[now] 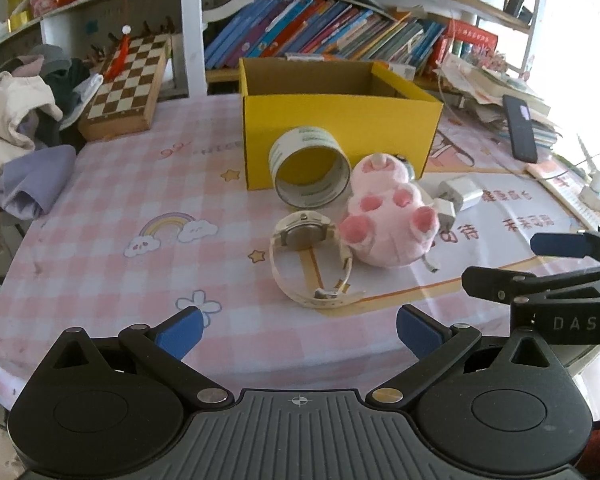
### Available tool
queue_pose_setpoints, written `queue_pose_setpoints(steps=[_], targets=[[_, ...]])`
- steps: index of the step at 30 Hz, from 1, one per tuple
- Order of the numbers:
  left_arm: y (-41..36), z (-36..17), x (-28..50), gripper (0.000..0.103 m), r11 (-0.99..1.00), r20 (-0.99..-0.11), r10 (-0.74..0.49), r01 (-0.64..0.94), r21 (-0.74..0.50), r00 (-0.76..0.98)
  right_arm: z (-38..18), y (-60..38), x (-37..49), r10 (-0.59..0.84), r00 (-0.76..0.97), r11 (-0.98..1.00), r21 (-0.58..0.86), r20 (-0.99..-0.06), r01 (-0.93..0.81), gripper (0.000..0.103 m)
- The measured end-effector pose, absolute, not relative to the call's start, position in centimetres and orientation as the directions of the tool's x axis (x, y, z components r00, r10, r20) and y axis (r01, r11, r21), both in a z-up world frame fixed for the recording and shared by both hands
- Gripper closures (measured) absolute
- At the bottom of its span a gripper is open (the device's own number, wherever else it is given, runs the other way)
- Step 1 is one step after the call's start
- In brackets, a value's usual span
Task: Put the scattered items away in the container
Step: 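Grasp the pink plush pig with the right gripper and lift it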
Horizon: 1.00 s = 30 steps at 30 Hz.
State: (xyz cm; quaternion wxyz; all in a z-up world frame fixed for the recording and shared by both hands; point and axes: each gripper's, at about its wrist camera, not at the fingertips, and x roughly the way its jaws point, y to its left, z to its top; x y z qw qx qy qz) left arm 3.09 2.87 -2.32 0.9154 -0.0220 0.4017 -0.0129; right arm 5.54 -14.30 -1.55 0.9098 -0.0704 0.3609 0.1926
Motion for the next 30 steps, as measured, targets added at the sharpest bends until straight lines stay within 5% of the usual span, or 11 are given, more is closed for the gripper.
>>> queue_pose_setpoints(steps=[30], targets=[[2.7,-4.8,10.6,0.0,0.999,-0.814,0.005,0.024,0.023,0.58,-3.0,-9.1,16.2,0.426,0.516,0.798,0.041,-0.743,-0.601,0.012]])
